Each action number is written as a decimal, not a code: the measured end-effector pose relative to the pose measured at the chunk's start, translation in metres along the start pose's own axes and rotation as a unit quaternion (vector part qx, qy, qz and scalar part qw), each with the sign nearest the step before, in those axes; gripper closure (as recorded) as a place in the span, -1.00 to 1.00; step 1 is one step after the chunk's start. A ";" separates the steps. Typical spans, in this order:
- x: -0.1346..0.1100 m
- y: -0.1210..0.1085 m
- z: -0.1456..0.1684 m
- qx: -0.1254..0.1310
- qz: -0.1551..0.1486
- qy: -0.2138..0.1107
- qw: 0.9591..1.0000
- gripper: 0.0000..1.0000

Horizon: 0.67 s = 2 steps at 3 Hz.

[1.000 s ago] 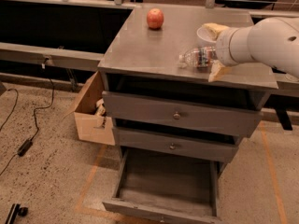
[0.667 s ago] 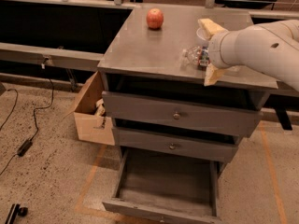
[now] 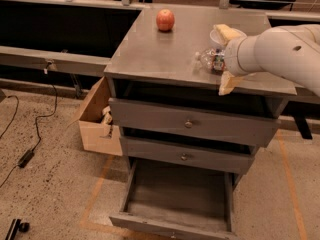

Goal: Pick water bottle from bottom drawer and place on counter

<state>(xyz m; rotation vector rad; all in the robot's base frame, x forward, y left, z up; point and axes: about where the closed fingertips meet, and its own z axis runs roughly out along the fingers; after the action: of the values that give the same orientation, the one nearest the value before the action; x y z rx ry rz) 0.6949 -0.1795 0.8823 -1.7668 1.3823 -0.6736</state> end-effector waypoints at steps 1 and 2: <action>0.018 0.014 -0.014 -0.021 0.072 -0.037 0.996 -1.00; 0.056 0.030 -0.055 -0.026 0.180 -0.043 0.982 -1.00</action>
Offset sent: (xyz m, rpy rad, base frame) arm -0.0920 -0.1422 0.0176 0.5611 0.2304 -0.3148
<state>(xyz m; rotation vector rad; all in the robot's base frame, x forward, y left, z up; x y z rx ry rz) 0.6496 -0.2502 0.8853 -1.5085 1.6167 -0.3643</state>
